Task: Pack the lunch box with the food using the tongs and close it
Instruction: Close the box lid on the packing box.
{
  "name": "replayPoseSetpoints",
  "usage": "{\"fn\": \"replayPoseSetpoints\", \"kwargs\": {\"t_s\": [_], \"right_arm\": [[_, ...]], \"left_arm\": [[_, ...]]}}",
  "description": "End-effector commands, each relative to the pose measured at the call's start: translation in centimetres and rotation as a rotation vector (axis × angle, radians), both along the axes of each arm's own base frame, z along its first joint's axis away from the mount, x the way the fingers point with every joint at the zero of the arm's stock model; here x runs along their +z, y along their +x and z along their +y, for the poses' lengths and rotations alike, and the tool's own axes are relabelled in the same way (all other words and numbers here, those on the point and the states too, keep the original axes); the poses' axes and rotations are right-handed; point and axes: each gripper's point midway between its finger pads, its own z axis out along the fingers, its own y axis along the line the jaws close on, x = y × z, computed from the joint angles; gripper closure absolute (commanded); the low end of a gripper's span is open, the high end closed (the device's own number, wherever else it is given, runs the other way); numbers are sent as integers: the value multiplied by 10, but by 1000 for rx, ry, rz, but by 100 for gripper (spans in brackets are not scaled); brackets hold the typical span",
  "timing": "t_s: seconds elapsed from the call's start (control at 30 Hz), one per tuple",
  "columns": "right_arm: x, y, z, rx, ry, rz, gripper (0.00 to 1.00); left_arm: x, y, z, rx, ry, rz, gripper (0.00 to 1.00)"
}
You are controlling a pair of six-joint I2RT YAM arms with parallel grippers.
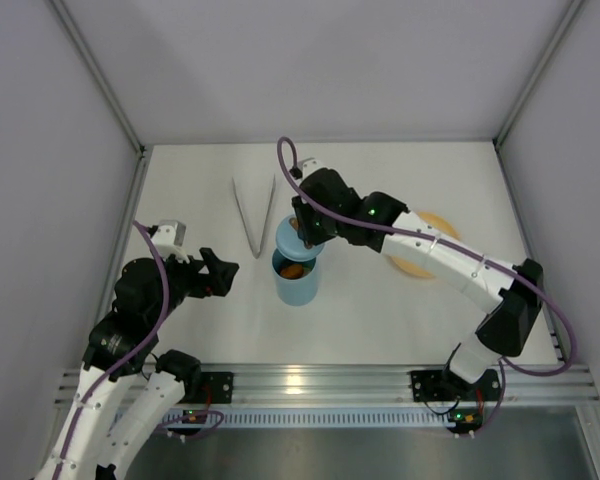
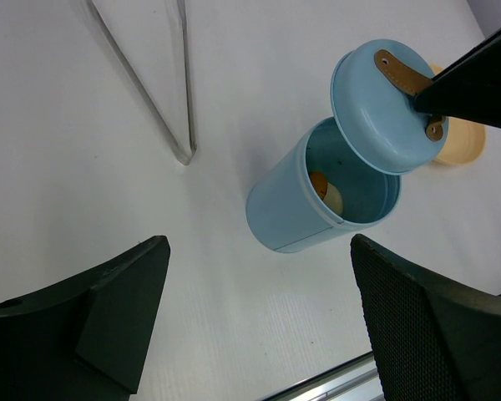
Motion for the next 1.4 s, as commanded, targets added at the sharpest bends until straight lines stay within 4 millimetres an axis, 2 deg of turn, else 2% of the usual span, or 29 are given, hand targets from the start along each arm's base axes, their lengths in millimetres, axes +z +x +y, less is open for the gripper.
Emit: {"fn": "replayPoseSetpoints", "kwargs": {"t_s": [0.0,0.33,0.73,1.37], "right_arm": [[24,-13,3,5,51,-28,100],[4,-30,21,52,21,10,100],[-27,-35,23,57,-47,51,100],[-47,-38,29,74,-71,82,100]], "left_arm": [[13,6,-1,10,-21,-56,6],[12,7,-1,9,-19,-55,6],[12,7,0,12,-20,-56,5],[11,7,-1,14,-16,-51,5]]}}
